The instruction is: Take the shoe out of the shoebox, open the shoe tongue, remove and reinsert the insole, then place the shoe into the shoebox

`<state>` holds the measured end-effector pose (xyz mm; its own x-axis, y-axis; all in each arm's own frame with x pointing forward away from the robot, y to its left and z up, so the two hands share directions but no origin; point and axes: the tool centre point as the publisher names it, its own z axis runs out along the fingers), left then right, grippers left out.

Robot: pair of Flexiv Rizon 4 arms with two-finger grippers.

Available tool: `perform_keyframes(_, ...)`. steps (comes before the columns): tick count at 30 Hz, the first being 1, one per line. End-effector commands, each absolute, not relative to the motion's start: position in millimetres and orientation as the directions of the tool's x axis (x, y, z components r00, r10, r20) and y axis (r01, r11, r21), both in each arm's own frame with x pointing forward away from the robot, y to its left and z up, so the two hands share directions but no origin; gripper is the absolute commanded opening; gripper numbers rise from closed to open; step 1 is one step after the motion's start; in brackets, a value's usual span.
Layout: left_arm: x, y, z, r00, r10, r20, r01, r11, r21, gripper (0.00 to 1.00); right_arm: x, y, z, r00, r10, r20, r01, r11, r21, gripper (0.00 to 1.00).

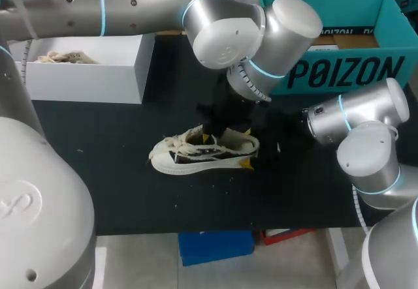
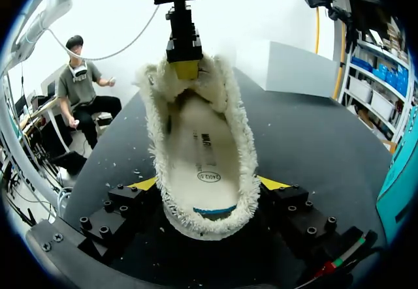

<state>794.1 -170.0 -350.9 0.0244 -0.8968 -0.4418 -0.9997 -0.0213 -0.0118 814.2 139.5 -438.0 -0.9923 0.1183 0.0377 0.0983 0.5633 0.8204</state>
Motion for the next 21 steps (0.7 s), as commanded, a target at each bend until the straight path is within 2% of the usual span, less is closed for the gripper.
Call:
perform_keyframes(1,789.7,-171.8,-332.5,0.03,-0.89,-0.454,-0.999,-0.009,-0.048,0.0,815.9,141.9,-441.7,-0.992,0.12,0.038,0.1,0.565,0.819,0.0)
perform_keyframes(21,767.7,-137.2,-317.3,0.093,-0.87,-0.484,-0.994,-0.051,-0.1,0.0,815.9,141.9,-441.7,-0.992,0.12,0.038,0.1,0.565,0.819,0.0)
